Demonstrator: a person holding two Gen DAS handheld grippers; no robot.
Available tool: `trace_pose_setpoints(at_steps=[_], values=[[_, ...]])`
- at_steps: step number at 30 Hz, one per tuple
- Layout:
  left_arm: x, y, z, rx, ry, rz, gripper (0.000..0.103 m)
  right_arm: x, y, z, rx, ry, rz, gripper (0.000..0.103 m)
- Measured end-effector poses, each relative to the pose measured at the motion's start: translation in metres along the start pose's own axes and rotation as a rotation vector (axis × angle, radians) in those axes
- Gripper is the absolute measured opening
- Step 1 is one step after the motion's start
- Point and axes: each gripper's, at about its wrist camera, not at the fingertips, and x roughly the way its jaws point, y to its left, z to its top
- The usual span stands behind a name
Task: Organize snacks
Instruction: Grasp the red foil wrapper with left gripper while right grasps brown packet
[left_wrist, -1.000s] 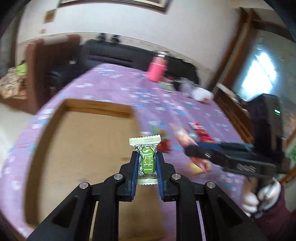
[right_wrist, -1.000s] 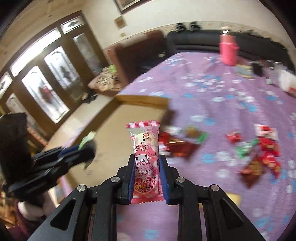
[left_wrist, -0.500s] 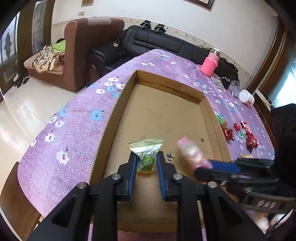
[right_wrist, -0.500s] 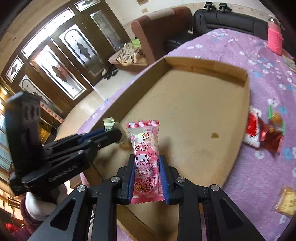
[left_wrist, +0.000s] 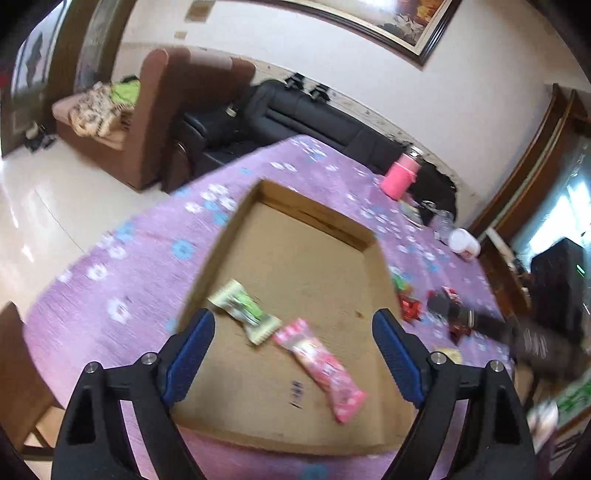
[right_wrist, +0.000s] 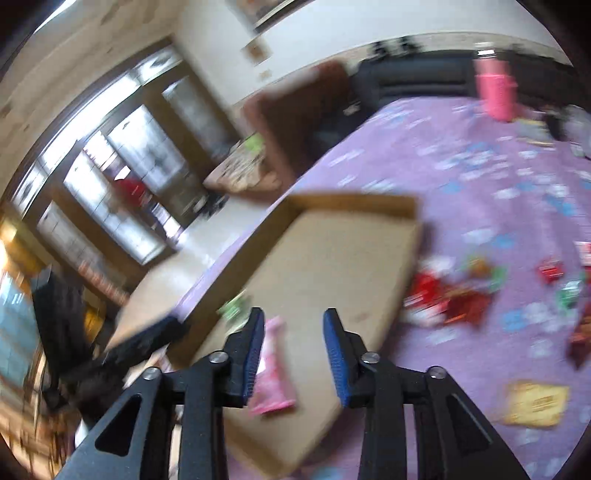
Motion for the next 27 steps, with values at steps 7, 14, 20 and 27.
trace_pose_setpoints(at_steps=[7, 14, 20, 27], values=[[-0.006, -0.024, -0.003, 0.047, 0.006, -0.028, 0.087, 0.023, -0.079, 0.037, 0.072, 0.038, -0.323, 0.04], [0.002, -0.04, -0.003, 0.092, 0.026, -0.009, 0.087, 0.082, -0.088, 0.057, 0.016, 0.137, -0.347, 0.04], [0.011, -0.038, -0.003, 0.082, 0.043, 0.001, 0.087, 0.096, -0.072, 0.036, -0.124, 0.215, -0.412, 0.032], [0.006, -0.053, -0.003, 0.113, 0.031, -0.037, 0.087, 0.039, -0.087, -0.011, -0.101, 0.264, -0.371, 0.025]])
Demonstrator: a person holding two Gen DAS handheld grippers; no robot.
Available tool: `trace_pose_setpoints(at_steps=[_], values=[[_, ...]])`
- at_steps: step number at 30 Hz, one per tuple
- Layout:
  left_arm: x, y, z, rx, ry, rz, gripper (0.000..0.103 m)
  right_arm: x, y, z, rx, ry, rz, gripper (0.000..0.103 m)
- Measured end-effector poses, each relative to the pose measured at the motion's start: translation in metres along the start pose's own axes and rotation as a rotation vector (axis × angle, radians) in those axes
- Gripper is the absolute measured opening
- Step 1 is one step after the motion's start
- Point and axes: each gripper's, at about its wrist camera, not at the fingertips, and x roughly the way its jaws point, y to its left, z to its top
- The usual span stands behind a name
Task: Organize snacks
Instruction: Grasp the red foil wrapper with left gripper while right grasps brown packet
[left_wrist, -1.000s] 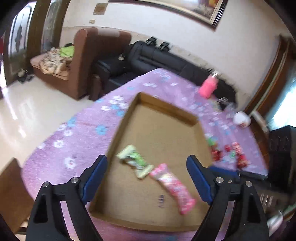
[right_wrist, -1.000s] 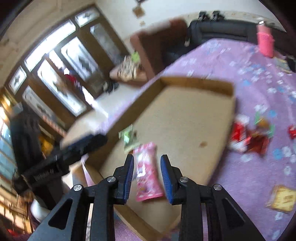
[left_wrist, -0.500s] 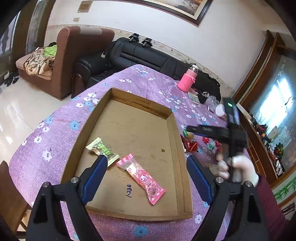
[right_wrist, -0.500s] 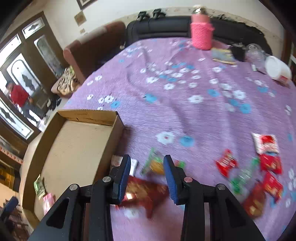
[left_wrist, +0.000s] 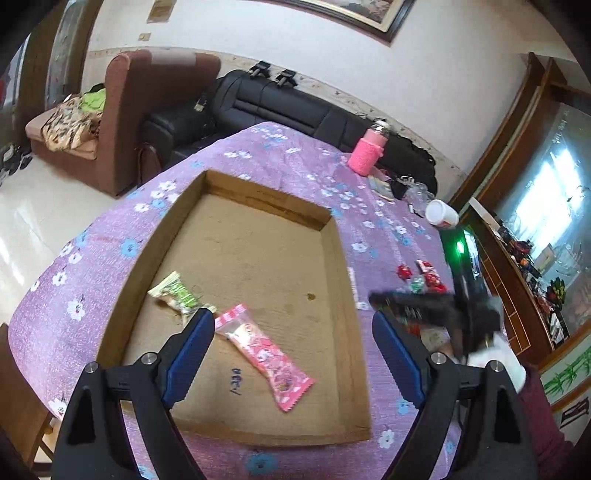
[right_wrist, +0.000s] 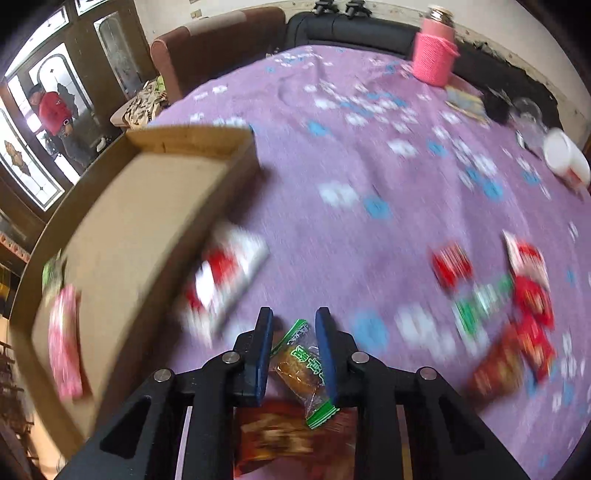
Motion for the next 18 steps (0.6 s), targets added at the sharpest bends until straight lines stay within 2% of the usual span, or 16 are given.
trace_pose_setpoints(at_steps=[2, 5, 6, 8, 9, 12, 16, 18], values=[[0.001, -0.009, -0.001, 0.023, -0.001, -0.017, 0.087, -0.013, -0.015, -0.017, 0.019, 0.011, 0.032, 0.025], [0.009, -0.028, -0.002, 0.06, 0.028, -0.06, 0.087, -0.05, -0.045, -0.039, 0.105, -0.096, 0.137, 0.028], [0.011, -0.034, -0.003, 0.076, 0.035, -0.07, 0.087, -0.063, -0.057, -0.047, 0.139, -0.129, 0.154, 0.035], [0.017, -0.053, -0.007, 0.121, 0.063, -0.097, 0.087, -0.083, -0.077, -0.062, 0.183, -0.178, 0.143, 0.041], [0.021, -0.063, -0.01, 0.144, 0.078, -0.115, 0.087, -0.089, -0.083, -0.068, 0.192, -0.192, 0.131, 0.041], [0.039, -0.092, -0.024, 0.207, 0.146, -0.155, 0.087, -0.089, -0.092, -0.081, 0.194, -0.172, 0.113, 0.041], [0.068, -0.137, -0.052, 0.323, 0.23, -0.162, 0.087, -0.077, -0.092, -0.097, 0.216, -0.142, 0.078, 0.041], [0.077, -0.15, -0.061, 0.357, 0.253, -0.158, 0.087, -0.078, -0.097, -0.107, 0.256, -0.153, 0.112, 0.041]])
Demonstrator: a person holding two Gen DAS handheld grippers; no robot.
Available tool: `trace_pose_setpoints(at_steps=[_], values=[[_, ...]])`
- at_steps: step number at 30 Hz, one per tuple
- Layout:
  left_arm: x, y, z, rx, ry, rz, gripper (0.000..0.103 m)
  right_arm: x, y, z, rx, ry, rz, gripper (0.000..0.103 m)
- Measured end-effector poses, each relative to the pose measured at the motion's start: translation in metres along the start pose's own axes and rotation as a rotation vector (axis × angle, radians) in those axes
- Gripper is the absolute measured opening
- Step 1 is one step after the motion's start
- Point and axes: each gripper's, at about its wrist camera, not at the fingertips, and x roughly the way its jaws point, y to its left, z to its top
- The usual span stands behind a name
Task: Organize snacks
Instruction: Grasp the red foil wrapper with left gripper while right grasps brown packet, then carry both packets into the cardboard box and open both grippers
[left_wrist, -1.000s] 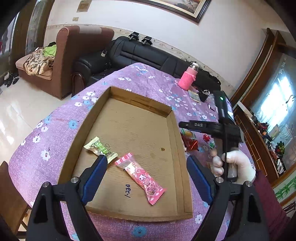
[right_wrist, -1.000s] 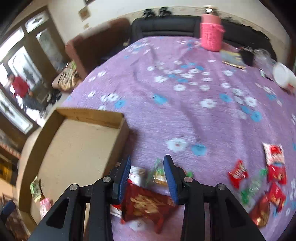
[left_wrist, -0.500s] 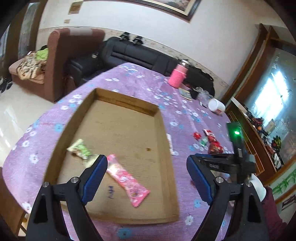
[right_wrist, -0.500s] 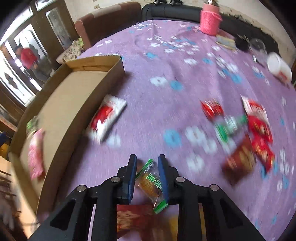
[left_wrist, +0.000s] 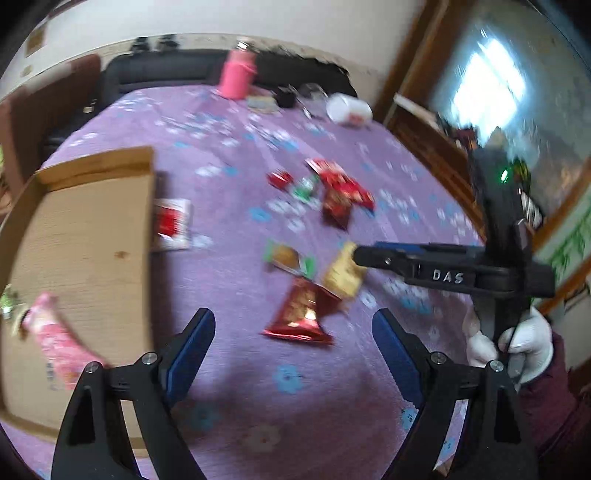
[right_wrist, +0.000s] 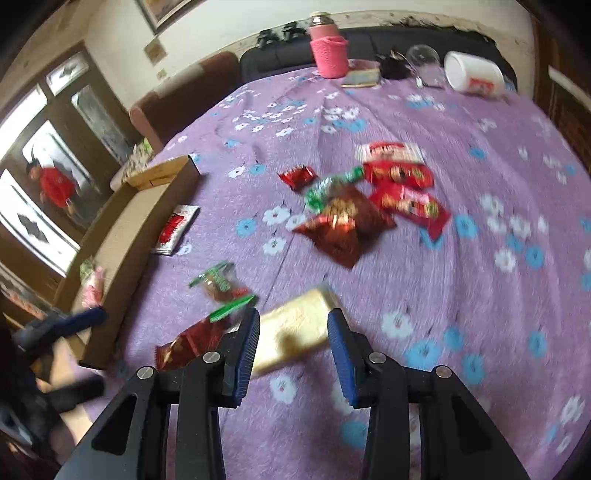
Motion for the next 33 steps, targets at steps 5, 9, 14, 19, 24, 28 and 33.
trace_pose_setpoints(at_steps=[5, 9, 14, 19, 24, 28, 33], values=[[0.031, -0.017, 0.002, 0.084, 0.044, 0.075, 0.087, -0.008, -0.001, -0.005, 0.003, -0.034, 0.04, 0.041], [0.053, -0.025, 0.002, 0.14, 0.073, 0.09, 0.074, -0.008, -0.007, 0.015, 0.018, -0.055, 0.018, 0.041], [0.064, -0.025, 0.001, 0.143, 0.08, 0.081, 0.037, 0.008, -0.028, 0.042, 0.121, -0.083, -0.018, 0.053], [0.059, -0.017, 0.004, 0.081, 0.068, 0.05, 0.033, 0.035, -0.037, 0.057, 0.194, -0.059, -0.045, 0.059], [0.056, -0.016, 0.005, 0.04, 0.045, 0.042, 0.032, 0.044, -0.027, 0.06, 0.153, -0.077, -0.138, 0.038], [0.047, -0.016, 0.003, 0.02, 0.013, 0.007, 0.031, 0.037, -0.022, 0.054, 0.128, -0.099, -0.141, 0.034], [0.033, -0.013, 0.004, -0.013, -0.043, -0.036, 0.031, 0.016, -0.023, 0.044, 0.145, -0.151, -0.121, 0.033]])
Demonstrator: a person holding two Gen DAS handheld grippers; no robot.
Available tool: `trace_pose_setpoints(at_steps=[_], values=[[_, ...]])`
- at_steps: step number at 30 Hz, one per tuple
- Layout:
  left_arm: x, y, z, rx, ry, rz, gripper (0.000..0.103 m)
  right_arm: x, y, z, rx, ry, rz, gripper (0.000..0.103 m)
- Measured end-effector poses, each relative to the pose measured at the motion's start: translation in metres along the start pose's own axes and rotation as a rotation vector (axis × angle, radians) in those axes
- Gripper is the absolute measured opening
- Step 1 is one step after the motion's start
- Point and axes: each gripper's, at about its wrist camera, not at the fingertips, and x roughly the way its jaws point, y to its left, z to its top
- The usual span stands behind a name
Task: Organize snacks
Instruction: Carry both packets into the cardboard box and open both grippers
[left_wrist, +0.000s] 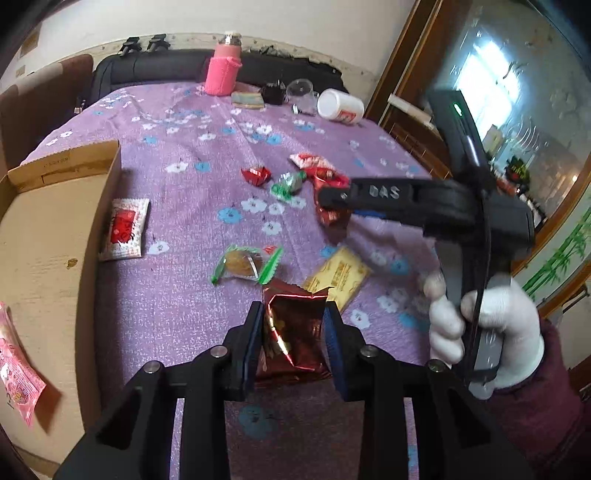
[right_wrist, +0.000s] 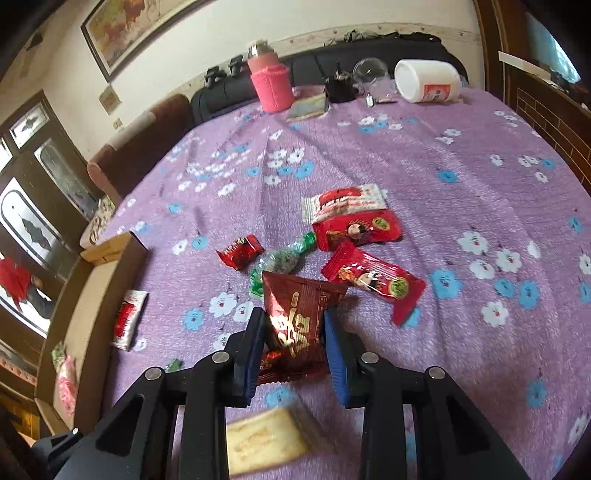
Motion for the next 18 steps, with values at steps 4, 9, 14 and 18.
trace_pose_setpoints(at_steps=[4, 9, 14, 18], values=[[-0.016, 0.001, 0.001, -0.015, -0.038, -0.031, 0.031, -0.018, -0.002, -0.004, 0.02, -0.043, 0.025, 0.034], [-0.035, -0.001, 0.0, -0.023, -0.086, -0.076, 0.031, -0.036, -0.003, -0.007, 0.022, -0.084, 0.037, 0.034], [-0.058, 0.004, 0.007, -0.052, -0.142, -0.112, 0.031, -0.052, 0.006, -0.009, 0.003, -0.108, 0.06, 0.034], [-0.077, 0.014, 0.009, -0.074, -0.191, -0.111, 0.031, -0.061, 0.027, -0.009, -0.038, -0.127, 0.09, 0.034]])
